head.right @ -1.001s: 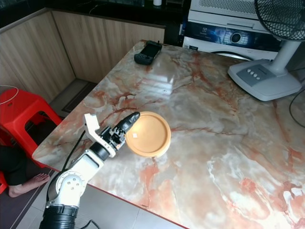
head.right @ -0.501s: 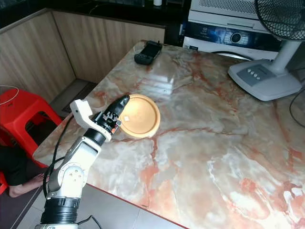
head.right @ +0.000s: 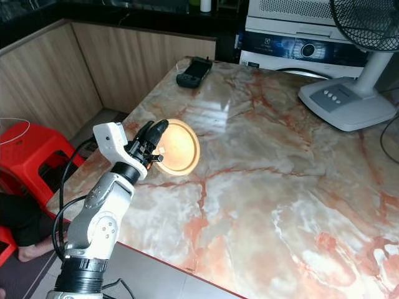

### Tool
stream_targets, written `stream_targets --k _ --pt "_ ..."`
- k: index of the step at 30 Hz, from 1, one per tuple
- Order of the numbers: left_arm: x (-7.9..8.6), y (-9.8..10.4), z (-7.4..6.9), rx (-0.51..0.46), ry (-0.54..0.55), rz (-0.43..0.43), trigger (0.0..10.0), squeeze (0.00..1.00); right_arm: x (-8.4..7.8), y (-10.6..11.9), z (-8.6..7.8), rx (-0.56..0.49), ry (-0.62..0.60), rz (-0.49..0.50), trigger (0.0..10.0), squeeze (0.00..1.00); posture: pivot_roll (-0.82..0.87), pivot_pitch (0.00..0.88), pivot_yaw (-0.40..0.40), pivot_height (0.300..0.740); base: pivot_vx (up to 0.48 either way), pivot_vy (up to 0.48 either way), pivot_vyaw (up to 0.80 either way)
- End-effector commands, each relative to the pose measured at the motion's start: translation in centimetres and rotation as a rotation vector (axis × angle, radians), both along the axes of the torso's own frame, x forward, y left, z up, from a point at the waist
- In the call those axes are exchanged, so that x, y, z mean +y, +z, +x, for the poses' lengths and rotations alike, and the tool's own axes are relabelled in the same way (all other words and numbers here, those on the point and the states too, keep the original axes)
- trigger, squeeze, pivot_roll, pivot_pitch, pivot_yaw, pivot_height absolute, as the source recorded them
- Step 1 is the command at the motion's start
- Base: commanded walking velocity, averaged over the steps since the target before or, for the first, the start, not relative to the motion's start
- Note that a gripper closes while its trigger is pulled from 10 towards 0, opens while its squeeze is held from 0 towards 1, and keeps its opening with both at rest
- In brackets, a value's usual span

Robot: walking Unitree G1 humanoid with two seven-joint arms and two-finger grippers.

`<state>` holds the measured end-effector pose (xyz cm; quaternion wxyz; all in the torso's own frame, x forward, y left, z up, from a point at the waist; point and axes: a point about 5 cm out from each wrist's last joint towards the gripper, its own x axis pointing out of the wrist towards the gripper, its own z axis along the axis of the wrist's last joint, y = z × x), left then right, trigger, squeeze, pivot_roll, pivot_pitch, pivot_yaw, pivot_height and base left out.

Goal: Restocking fridge

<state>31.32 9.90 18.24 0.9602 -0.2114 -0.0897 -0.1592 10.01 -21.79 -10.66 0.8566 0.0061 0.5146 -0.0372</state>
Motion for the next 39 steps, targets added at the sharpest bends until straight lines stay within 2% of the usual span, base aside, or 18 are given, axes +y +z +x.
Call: stream_targets --k 1,8,35,39 --pt "0.1 0.07 0.0 -0.008 0.013 0.028 10.0 0.0 0.14 -0.13 -0.38 0.009 -0.013 0.004 10.0 0.0 0.08 0.036 0.002 0.74 0.0 0.319 0.0" --pt "0.05 0.13 0.16 -0.017 0.017 0.071 10.0 0.0 0.3 -0.12 -0.25 -0.001 -0.028 0.011 10.0 0.0 0.09 0.056 0.009 0.74 0.0 0.327 0.0" --pt "0.31 0.58 0.49 -0.03 0.021 0.077 10.0 0.0 -0.04 0.04 0.19 -0.012 -0.065 0.015 10.0 0.0 0.09 0.073 -0.007 0.74 0.0 0.403 0.0" --pt "0.46 0.79 0.54 -0.046 0.027 0.079 10.0 0.0 -0.1 0.06 0.24 -0.012 -0.065 0.014 10.0 0.0 0.09 0.072 -0.01 0.74 0.0 0.146 0.0"
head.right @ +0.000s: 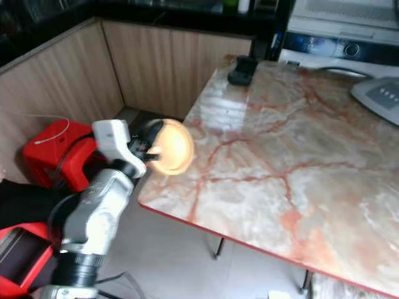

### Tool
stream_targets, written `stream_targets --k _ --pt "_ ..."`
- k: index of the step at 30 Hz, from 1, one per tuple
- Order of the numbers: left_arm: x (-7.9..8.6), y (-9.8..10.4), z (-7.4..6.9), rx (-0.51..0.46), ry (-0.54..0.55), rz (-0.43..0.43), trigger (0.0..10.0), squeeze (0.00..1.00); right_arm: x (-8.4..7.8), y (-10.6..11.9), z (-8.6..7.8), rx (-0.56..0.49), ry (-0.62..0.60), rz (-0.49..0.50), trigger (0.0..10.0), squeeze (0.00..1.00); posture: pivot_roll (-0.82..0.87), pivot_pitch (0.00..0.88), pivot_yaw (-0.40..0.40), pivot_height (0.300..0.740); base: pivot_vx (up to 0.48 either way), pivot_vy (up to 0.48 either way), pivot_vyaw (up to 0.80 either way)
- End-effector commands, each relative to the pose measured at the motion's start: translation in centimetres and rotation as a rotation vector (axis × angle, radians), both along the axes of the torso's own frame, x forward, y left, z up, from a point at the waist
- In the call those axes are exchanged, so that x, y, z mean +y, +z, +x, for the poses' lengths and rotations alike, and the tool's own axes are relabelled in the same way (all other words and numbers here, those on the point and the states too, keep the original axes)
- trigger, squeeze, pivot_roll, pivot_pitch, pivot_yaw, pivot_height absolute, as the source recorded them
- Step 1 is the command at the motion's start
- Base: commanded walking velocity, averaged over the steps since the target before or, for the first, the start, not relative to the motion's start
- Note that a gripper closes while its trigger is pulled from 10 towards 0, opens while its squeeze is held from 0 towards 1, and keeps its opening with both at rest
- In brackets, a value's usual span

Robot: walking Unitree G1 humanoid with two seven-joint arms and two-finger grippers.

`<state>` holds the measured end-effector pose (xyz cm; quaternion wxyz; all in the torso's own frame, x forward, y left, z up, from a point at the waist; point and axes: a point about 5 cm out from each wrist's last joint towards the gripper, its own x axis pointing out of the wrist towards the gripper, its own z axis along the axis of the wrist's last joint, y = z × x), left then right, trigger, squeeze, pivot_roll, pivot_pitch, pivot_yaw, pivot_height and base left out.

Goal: Restocking fridge

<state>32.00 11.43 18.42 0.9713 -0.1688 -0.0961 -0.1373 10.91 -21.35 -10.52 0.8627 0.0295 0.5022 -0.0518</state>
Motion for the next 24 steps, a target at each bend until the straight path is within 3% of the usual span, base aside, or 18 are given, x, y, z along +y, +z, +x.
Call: stream_targets --k 1,4,20,24 --pt "-0.99 0.76 -0.13 -0.038 -0.03 -0.006 10.0 0.0 -0.55 -0.08 -0.65 0.017 -0.018 -0.009 10.0 0.0 0.09 0.07 -0.011 0.74 0.0 0.0 0.0" --pt "-0.92 0.85 -0.1 -0.042 -0.028 -0.007 10.0 0.0 -0.55 -0.09 -0.66 0.02 -0.016 -0.009 10.0 0.0 0.09 0.07 -0.011 0.74 0.0 0.0 -0.17" --pt "-1.13 1.23 -0.33 -0.08 -0.046 -0.045 10.0 0.0 -0.44 -0.18 -0.89 0.034 -0.004 -0.003 10.0 0.0 0.07 0.033 -0.008 0.74 0.0 0.0 -0.75" --pt "-1.37 1.18 -0.36 -0.085 -0.059 -0.005 10.0 0.0 -0.47 -0.19 -0.95 0.035 -0.002 -0.005 10.0 0.0 0.08 0.026 -0.009 0.74 0.0 0.0 -0.74"
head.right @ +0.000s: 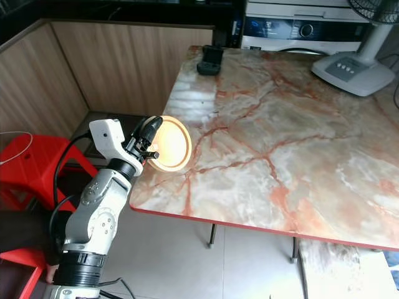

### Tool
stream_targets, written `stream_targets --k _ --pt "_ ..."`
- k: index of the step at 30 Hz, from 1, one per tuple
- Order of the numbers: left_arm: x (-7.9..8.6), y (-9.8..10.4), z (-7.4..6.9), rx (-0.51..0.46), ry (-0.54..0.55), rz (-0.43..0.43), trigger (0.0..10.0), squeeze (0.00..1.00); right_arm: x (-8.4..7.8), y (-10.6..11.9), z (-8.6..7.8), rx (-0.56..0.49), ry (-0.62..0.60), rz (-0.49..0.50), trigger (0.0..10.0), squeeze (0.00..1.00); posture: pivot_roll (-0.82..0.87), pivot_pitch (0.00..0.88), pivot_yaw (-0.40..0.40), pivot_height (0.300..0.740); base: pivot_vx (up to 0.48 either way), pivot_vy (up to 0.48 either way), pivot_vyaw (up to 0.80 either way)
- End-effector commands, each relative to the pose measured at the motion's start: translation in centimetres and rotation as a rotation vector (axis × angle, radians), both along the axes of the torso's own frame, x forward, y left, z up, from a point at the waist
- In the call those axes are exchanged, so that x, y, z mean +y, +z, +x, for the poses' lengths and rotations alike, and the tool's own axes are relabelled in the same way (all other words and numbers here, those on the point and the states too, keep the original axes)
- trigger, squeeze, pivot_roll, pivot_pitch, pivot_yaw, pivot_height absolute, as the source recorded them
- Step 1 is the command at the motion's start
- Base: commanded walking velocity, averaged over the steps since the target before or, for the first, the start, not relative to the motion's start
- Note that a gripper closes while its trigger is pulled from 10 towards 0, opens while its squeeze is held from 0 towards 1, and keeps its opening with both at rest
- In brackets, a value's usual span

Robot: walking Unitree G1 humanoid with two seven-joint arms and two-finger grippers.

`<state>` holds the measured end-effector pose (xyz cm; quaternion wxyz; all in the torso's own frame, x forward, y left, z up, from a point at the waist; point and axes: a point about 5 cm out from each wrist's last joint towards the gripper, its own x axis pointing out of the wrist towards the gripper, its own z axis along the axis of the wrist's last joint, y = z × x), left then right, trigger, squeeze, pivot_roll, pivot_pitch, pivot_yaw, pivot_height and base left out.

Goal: Restocking fridge

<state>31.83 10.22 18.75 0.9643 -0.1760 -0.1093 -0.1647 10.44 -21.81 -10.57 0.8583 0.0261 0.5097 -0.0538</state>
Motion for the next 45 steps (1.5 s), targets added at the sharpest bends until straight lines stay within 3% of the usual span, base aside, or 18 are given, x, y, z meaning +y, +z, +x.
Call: stream_targets --k 1,19,45 --pt "-0.2 0.87 -0.21 -0.055 -0.008 0.013 10.0 0.0 -0.01 -0.14 -0.49 0.019 -0.001 0.001 10.0 0.0 0.08 0.026 -0.009 0.74 0.0 0.0 -0.74" --pt "-0.28 0.74 0.02 -0.053 -0.014 0.028 10.0 0.0 0.13 -0.21 -0.61 0.024 -0.001 0.002 10.0 0.0 0.08 0.0 -0.01 0.74 0.0 -0.051 -0.75" --pt "-0.32 1.39 0.41 -0.065 -0.012 0.026 10.0 0.0 -0.01 -0.09 -0.23 0.013 -0.021 0.007 10.0 0.0 0.07 0.056 -0.011 0.74 0.0 0.0 -0.74"
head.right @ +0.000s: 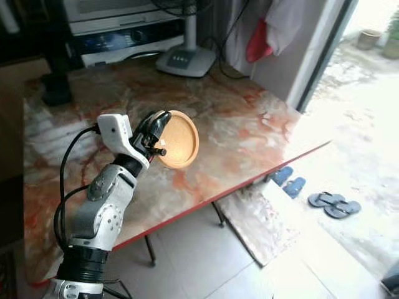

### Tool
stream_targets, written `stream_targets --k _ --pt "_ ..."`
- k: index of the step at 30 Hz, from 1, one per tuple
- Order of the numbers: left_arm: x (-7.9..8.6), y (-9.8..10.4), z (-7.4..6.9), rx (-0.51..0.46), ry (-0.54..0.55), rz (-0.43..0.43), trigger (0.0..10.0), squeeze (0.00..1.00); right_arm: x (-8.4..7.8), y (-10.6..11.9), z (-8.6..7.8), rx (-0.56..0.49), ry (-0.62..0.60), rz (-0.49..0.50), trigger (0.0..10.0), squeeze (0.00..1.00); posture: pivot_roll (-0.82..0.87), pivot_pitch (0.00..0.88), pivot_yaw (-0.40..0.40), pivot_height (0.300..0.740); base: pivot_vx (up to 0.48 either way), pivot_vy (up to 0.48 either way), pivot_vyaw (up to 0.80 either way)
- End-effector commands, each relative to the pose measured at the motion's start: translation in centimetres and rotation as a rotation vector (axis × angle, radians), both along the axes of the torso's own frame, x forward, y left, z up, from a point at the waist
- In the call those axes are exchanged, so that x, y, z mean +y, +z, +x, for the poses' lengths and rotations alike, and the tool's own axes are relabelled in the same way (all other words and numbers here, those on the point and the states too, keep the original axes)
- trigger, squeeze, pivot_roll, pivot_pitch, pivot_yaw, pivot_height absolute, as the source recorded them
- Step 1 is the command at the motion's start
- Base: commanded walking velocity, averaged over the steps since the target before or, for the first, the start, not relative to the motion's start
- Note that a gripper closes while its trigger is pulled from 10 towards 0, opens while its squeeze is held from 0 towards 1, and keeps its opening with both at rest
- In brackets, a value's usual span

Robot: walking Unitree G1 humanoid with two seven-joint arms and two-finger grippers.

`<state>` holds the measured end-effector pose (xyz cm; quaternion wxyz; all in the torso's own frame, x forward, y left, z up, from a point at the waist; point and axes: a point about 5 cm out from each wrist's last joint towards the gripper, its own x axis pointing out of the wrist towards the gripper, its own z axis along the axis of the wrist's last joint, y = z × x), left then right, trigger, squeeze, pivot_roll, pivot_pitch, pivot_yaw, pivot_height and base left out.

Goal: Restocking fridge

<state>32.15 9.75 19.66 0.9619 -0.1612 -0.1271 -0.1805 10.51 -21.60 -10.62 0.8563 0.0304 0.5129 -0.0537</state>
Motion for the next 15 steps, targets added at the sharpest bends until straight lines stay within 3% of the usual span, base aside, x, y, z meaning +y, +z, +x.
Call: stream_targets --k 1,15 --pt "0.15 0.48 0.09 -0.02 0.009 0.001 10.0 0.0 -0.22 -0.04 -0.3 0.006 -0.017 -0.001 10.0 0.0 0.07 0.056 -0.011 0.74 0.0 0.0 -0.74" --pt "0.13 0.44 0.04 -0.016 0.01 -0.002 10.0 0.0 -0.2 -0.05 -0.34 0.005 -0.018 0.004 10.0 0.0 0.07 0.067 -0.011 0.74 0.0 0.0 -0.74"
